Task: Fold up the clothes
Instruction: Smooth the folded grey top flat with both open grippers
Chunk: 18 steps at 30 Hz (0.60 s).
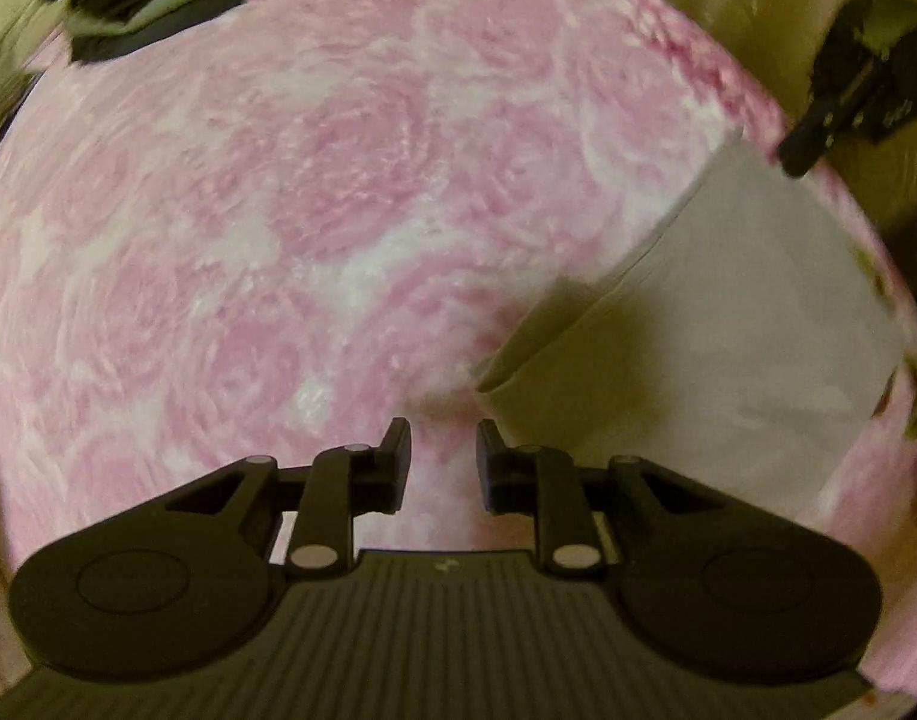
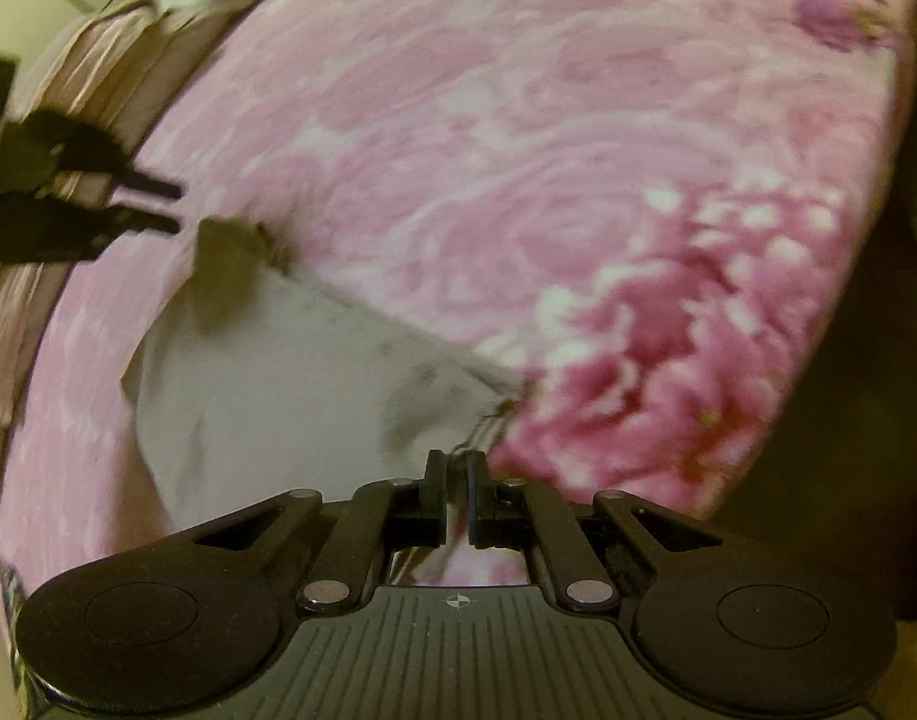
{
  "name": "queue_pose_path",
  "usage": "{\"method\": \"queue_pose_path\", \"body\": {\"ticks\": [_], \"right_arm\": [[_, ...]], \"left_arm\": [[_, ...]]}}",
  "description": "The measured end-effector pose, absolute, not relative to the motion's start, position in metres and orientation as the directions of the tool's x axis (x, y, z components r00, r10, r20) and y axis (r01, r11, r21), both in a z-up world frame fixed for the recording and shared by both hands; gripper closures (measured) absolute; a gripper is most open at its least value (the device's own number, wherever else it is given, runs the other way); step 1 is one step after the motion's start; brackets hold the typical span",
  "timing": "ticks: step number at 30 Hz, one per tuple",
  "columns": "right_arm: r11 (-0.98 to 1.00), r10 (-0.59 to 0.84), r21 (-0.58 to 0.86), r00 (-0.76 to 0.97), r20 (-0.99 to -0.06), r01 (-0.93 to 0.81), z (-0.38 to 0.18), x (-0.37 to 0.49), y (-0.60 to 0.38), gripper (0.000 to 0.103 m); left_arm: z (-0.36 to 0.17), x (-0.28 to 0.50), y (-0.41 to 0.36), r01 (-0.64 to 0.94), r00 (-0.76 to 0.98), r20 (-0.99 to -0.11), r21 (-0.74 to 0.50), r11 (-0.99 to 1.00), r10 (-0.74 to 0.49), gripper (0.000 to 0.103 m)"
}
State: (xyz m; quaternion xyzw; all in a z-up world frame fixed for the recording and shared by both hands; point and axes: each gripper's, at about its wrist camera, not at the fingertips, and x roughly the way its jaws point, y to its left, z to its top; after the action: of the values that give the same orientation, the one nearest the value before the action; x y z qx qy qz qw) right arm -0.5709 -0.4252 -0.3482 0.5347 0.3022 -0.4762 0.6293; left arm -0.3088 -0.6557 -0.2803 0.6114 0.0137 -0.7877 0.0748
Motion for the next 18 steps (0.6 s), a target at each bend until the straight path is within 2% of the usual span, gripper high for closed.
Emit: {"method": "queue_pose_path", "body": {"ticks": [4,7,12,18], "right_arm": [[-0.071,-0.355,0.33,0.286,-0.89,0.941,-0.332,-0.565,-0.413,0.102],[-0.033,-0.39,0.354,0.314,-0.866,0.935,-0.325,-0.55,-0.409,0.101],[0.014,-0.377,0.385,0.362,-0.853,0.923,-0.348,-0.533,-0.416,0.078],[-0.073,-0.402,0.311,0.258,-0.879,0.948,-0.353,-0.543,-0.422,0.078]], "left_arm": [[-0.282,-0.303,-0.638,0.171,-0.296,-0.955,-0.014,-0.985,-0.037,0.085],[-0.3,-0.306,-0.629,0.181,-0.306,-0.952,-0.031,-0.983,-0.027,0.085],[-0.323,-0.312,-0.629,0.207,-0.314,-0.949,-0.028,-0.978,-0.039,0.085],[-0.311,-0.295,-0.629,0.253,-0.335,-0.939,-0.01,-0.967,-0.078,0.083]]}}
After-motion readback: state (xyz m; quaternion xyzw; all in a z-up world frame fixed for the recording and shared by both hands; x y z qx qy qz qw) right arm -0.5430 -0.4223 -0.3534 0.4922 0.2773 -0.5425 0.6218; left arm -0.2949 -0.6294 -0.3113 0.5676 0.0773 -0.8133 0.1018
